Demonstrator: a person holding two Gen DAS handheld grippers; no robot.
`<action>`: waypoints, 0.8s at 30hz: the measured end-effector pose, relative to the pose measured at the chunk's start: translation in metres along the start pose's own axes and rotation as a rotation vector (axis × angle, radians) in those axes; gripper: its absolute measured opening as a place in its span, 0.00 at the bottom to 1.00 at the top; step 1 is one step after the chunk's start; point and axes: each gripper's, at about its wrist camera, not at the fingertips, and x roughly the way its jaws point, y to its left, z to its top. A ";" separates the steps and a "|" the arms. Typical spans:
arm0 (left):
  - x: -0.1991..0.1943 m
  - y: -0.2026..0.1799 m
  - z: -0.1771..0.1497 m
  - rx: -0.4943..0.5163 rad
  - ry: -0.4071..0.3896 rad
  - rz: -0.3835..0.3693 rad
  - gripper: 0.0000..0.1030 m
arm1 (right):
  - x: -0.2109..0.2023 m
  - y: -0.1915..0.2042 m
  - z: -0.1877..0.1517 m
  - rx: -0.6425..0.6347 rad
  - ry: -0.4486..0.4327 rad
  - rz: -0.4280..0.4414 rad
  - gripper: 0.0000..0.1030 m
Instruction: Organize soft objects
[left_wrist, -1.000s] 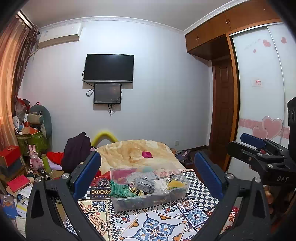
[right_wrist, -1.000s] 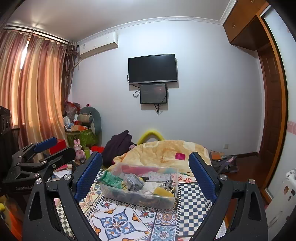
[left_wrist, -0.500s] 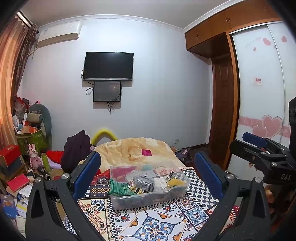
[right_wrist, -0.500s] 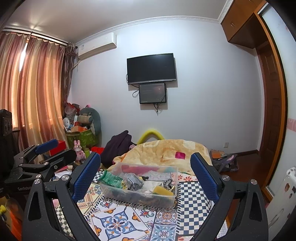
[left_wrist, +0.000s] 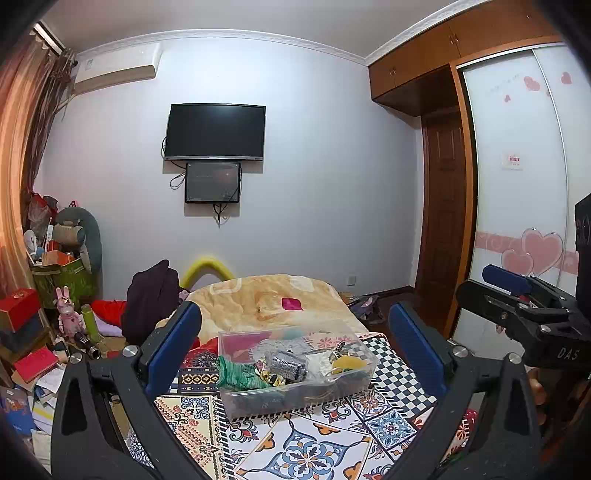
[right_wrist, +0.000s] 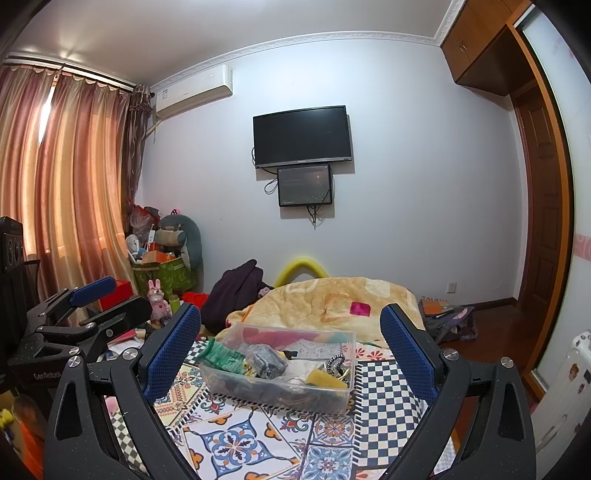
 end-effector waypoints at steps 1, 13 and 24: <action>0.000 0.000 0.000 0.000 0.000 0.000 1.00 | 0.000 0.000 0.000 0.000 0.000 0.000 0.95; -0.001 -0.001 0.000 -0.003 0.003 -0.003 1.00 | -0.002 0.001 0.000 0.003 0.003 0.003 0.95; -0.002 -0.002 0.000 -0.002 0.006 -0.016 1.00 | -0.001 0.000 0.000 0.005 0.002 0.002 1.00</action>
